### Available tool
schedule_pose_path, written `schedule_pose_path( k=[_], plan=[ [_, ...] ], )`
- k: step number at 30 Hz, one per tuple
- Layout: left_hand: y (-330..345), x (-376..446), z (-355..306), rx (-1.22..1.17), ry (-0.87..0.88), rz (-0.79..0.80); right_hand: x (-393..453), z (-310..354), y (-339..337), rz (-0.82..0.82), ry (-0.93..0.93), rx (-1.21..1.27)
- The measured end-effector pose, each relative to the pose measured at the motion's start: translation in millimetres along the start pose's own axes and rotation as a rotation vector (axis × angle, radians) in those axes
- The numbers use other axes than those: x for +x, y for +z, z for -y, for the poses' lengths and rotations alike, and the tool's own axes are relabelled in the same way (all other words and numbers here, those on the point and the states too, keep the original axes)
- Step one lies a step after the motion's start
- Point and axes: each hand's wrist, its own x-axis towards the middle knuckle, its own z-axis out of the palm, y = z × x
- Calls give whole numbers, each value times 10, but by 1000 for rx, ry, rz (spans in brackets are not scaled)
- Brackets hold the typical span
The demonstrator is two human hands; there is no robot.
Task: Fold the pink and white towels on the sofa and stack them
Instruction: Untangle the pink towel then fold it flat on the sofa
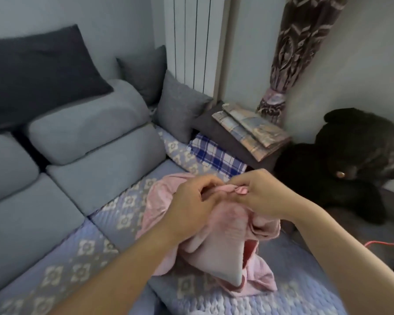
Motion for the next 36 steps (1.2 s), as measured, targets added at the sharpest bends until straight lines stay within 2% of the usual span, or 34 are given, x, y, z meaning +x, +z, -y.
schedule_pose_path(
  k=[2, 6, 9, 13, 15, 17, 21, 24, 28, 32, 34, 36],
  plan=[
    [48, -123, 31, -35, -33, -31, -68, -12, -44, -164, -45, 0],
    [127, -401, 185, 129, -111, -82, -131, 15, -306, -485, -97, 17],
    [220, -409, 109, 227, -16, -196, -130, 123, -519, -704, -106, 91],
    [295, -80, -69, 350, 109, -251, -85, 391, -810, -882, -165, 67],
    [343, 57, -106, 473, 132, -271, -41, 532, -982, -935, -201, -17],
    [389, 114, -159, 548, 42, -319, 16, 675, -1165, -986, -221, -81],
    [492, 130, -191, 567, -155, -355, 226, 942, -1485, -1044, -113, -173],
    [571, 152, -192, 598, -134, -388, 413, 1131, -1620, -1015, -51, -250],
    [493, 96, -284, 411, -41, -441, 552, 1258, -1778, -997, 11, -310],
    [268, -29, -270, 191, 92, -566, 582, 1179, -1957, -1047, 56, -301],
    [144, 29, -197, 141, 109, -541, 582, 1155, -1998, -1073, 54, -270],
    [71, 78, -139, 116, 70, -451, 581, 1154, -2005, -1093, 44, -226]
  ],
)
